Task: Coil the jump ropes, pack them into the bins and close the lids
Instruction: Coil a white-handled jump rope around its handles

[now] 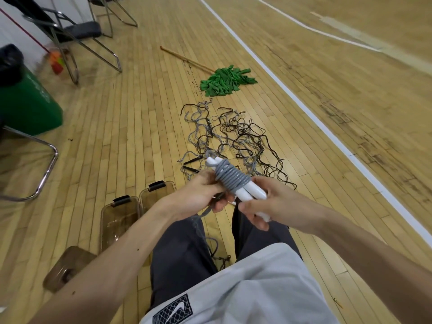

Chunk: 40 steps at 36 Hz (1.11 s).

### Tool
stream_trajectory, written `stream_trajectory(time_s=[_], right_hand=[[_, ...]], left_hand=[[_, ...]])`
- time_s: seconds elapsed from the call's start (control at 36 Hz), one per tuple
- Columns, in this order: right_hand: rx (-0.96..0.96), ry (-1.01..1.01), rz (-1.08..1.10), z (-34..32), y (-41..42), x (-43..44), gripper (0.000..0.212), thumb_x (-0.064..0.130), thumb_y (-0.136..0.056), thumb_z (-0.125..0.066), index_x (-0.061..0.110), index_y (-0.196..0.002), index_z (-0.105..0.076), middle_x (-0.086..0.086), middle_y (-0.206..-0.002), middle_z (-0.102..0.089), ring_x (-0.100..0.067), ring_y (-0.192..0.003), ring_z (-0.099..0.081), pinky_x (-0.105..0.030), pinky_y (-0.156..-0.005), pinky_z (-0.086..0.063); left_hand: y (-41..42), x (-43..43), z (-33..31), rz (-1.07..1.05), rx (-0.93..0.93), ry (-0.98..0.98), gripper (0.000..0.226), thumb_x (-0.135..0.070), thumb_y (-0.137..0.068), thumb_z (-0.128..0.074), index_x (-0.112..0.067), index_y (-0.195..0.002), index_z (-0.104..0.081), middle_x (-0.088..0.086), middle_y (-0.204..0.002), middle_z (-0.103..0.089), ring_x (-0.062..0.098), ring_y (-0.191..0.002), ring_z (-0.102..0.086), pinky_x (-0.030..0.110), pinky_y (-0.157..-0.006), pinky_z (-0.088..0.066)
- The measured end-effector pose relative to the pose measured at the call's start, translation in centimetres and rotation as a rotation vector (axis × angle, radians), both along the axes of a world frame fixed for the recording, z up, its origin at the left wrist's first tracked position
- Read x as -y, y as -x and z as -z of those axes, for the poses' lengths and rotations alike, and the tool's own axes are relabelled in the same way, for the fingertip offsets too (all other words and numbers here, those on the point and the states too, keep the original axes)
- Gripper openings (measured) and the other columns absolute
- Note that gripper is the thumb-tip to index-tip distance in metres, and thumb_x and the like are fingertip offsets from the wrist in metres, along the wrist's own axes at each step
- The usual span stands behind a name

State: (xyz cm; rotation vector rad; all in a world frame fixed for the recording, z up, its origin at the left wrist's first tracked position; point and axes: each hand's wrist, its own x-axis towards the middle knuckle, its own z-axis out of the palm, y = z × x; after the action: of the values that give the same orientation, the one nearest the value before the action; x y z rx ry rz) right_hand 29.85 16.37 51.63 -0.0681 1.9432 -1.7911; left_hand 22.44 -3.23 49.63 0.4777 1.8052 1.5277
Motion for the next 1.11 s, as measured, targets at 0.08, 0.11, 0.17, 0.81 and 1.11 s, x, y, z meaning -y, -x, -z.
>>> stream_trajectory(time_s=[0.08,0.11,0.17,0.81,1.11], right_hand=[[0.027,0.024,0.1,0.5,0.4,0.1,0.038,0.004,-0.093,-0.068,0.005,-0.122,-0.042,-0.007,-0.072,-0.063,-0.019,-0.056,-0.055,-0.028,-0.052,-0.047],[0.026,0.025,0.122,0.7,0.5,0.0,0.04,0.005,-0.094,-0.068,0.004,-0.123,-0.041,-0.007,-0.072,-0.063,-0.019,-0.056,-0.055,-0.028,-0.051,-0.047],[0.035,0.03,0.158,0.9,0.8,-0.3,0.041,0.006,-0.094,-0.068,0.004,-0.125,-0.041,-0.007,-0.072,-0.064,-0.019,-0.055,-0.055,-0.028,-0.051,-0.047],[0.129,-0.084,0.313,3.5,1.9,-2.5,0.037,0.01,-0.094,-0.07,0.006,-0.119,-0.043,-0.008,-0.072,-0.068,-0.018,-0.055,-0.058,-0.028,-0.051,-0.049],[0.102,-0.322,-0.008,2.9,1.5,-1.5,0.009,0.013,-0.097,-0.065,0.004,-0.096,-0.063,-0.009,-0.075,-0.072,-0.015,-0.056,-0.062,-0.024,-0.052,-0.053]], left_hand=[[-0.4,-0.4,0.1,-0.053,0.069,-0.024,0.022,-0.006,-0.106,-0.04,-0.003,-0.112,-0.061,0.004,-0.07,-0.057,0.01,-0.05,-0.046,0.021,-0.047,-0.04],[-0.6,-0.5,0.2,-0.049,0.088,-0.032,0.021,-0.009,-0.106,-0.041,-0.005,-0.11,-0.061,0.004,-0.071,-0.057,0.009,-0.05,-0.046,0.02,-0.047,-0.039],[-1.0,-0.5,0.4,-0.021,0.104,-0.039,0.021,-0.015,-0.106,-0.043,-0.007,-0.105,-0.062,0.004,-0.075,-0.057,0.01,-0.051,-0.046,0.021,-0.049,-0.039],[-4.2,-1.6,2.0,0.13,-0.86,0.668,0.027,-0.037,-0.108,-0.037,-0.017,-0.104,-0.054,-0.003,-0.077,-0.053,0.023,-0.069,-0.049,0.035,-0.06,-0.035],[-2.4,-1.2,-3.2,0.465,-1.194,0.745,0.03,-0.035,-0.106,-0.043,-0.016,-0.114,-0.064,-0.005,-0.1,-0.05,0.017,-0.095,-0.056,0.026,-0.075,-0.04]])
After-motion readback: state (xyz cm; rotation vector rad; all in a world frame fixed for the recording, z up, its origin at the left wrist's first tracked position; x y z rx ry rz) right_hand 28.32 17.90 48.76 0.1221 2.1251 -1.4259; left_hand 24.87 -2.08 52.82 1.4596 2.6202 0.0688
